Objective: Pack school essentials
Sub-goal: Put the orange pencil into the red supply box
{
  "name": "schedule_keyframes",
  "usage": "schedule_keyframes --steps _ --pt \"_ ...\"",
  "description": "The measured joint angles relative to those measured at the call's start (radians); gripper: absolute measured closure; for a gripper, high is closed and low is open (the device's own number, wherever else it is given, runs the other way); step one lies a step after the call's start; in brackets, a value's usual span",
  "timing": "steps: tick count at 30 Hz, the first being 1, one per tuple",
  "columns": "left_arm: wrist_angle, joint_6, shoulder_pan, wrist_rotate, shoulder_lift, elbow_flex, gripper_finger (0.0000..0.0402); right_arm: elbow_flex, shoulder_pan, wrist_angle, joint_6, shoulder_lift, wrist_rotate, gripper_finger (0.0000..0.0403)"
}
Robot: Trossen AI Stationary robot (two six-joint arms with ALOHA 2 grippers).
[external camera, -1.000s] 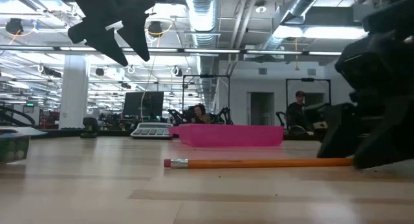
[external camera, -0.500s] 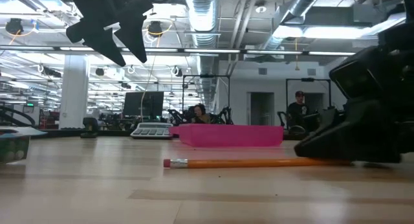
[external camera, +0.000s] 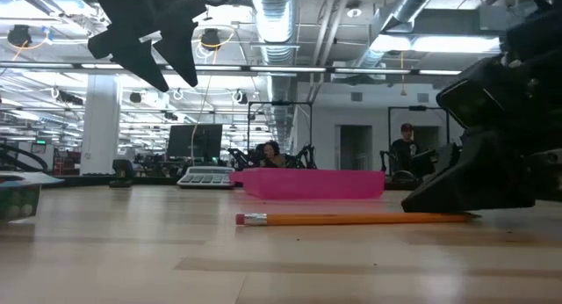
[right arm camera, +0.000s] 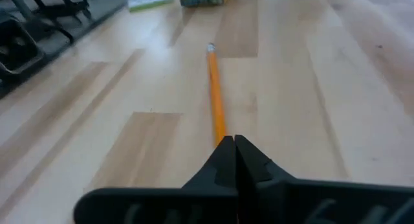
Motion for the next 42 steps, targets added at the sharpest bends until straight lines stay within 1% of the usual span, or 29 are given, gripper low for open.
schedule_keyframes --steps 5,8,10,12,14,18,22,27,35,39,42 --pt "0.000 0.000 0.000 -0.005 0.000 0.000 0.0105 -0.001 -0.034 -0.166 -0.029 -0.154 0.000 0.0401" --pt "0.000 0.000 0.000 -0.006 0.000 0.000 0.0105 -0.001 -0.055 -0.233 -0.061 -0.250 -0.002 0.0401" --pt "0.000 0.000 0.000 -0.006 0.000 0.000 0.0105 -0.001 -0.070 -0.280 -0.088 -0.312 -0.049 0.0401" --pt "0.000 0.000 0.000 -0.006 0.000 0.000 0.0105 0.000 -0.082 -0.313 -0.099 -0.364 -0.125 0.0399" --pt "0.000 0.000 0.000 -0.006 0.000 0.000 0.0105 0.000 -0.080 -0.359 -0.089 -0.407 -0.169 0.0388" --pt "0.000 0.000 0.000 -0.013 0.000 0.000 0.0105 -0.012 -0.048 -0.429 -0.075 -0.439 -0.171 0.0349" --pt "0.001 -0.001 0.000 -0.033 0.000 0.000 0.0105 -0.063 -0.011 -0.381 -0.028 -0.388 -0.115 0.0319" --pt "0.005 -0.025 0.004 -0.032 0.000 0.000 0.0105 -0.115 0.009 -0.193 0.008 -0.267 -0.068 0.0288" --pt "0.001 -0.037 0.005 -0.031 0.000 0.000 0.0105 -0.100 0.036 0.052 0.019 -0.033 -0.035 0.0234" --pt "-0.001 -0.037 0.005 -0.030 0.000 0.000 0.0105 -0.090 0.050 0.095 0.023 0.051 0.036 0.0231" --pt "-0.008 -0.038 0.005 -0.022 0.000 0.000 0.0105 -0.091 0.067 0.114 0.032 0.089 0.112 0.0247"
